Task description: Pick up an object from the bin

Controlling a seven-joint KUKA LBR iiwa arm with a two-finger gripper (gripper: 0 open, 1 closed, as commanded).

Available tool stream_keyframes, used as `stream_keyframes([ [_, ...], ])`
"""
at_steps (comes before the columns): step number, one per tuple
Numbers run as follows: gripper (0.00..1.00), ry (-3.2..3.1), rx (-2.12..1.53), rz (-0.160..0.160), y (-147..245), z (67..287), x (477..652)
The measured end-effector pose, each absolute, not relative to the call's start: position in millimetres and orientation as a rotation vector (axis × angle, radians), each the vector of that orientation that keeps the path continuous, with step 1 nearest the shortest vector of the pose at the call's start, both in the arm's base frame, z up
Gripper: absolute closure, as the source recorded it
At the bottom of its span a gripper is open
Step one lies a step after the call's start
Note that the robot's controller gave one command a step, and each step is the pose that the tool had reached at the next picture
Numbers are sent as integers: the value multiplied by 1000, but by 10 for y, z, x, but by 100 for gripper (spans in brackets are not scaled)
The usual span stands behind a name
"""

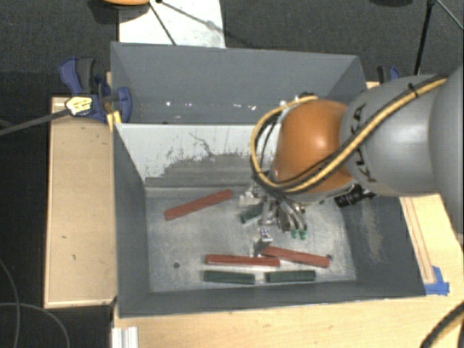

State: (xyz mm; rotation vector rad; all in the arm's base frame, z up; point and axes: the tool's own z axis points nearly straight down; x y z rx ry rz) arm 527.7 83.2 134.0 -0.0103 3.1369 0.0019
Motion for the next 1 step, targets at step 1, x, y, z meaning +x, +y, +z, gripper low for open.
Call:
stream_keyframes([
  [1, 0, 3143, -59, 2, 902, 1010, 5027],
])
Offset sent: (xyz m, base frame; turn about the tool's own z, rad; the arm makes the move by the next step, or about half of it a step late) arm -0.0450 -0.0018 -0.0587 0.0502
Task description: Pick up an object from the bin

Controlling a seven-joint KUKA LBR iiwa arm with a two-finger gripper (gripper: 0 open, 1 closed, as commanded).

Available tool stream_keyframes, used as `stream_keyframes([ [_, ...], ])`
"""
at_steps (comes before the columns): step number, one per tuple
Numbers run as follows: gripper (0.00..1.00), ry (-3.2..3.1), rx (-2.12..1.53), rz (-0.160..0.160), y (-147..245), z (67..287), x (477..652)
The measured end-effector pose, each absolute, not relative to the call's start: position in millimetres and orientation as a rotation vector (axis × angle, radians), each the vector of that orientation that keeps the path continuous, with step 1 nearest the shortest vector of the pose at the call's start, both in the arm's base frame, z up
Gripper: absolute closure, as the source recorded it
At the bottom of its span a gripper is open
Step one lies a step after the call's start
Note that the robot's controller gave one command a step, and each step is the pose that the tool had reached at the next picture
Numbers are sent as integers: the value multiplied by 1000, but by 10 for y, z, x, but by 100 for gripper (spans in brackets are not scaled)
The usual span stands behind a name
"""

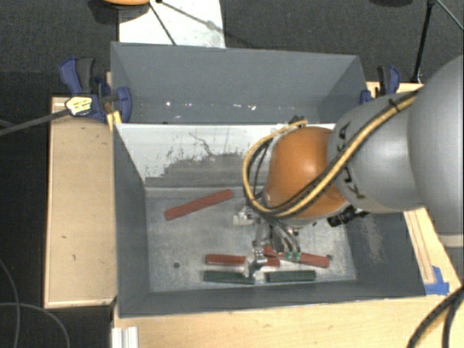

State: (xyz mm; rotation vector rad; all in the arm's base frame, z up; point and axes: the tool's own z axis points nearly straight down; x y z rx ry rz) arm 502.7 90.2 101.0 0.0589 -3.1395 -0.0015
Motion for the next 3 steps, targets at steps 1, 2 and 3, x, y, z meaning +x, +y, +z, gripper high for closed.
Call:
stream_keyframes([
  [1, 100, -3156, -72, -7, 826, 828, 4887],
  [2, 100, -3156, -73, -7, 826, 828, 4887],
  [3, 100, -3141, -45, -1, 878, 1111, 5050],
])
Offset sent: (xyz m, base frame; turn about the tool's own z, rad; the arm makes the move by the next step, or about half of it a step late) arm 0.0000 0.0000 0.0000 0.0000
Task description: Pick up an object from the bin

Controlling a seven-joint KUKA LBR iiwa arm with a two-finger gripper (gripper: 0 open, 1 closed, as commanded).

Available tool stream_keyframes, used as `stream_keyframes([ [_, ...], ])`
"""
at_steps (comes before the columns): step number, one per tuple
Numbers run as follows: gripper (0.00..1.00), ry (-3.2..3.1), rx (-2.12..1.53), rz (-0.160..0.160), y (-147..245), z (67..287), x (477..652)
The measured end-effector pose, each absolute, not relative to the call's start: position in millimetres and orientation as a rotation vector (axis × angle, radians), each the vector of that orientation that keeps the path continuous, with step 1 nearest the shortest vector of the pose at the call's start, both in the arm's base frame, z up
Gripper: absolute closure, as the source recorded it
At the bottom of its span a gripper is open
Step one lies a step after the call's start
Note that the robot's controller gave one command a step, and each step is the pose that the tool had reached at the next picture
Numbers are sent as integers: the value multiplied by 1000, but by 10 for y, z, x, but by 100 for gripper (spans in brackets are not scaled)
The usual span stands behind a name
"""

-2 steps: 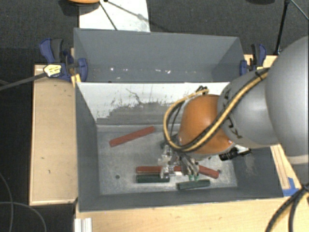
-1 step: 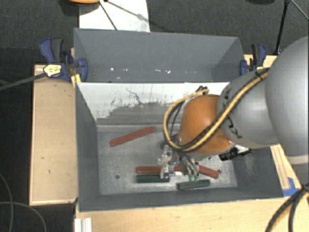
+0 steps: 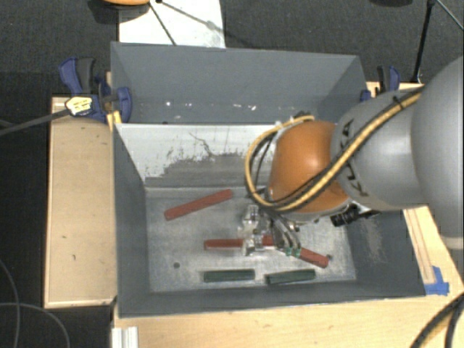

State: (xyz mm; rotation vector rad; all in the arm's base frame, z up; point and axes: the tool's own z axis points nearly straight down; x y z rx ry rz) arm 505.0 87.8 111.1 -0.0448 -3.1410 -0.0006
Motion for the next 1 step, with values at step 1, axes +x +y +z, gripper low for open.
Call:
stream_keyframes([
  [1, 100, -3143, 9, -1, 646, 2189, 4871],
])
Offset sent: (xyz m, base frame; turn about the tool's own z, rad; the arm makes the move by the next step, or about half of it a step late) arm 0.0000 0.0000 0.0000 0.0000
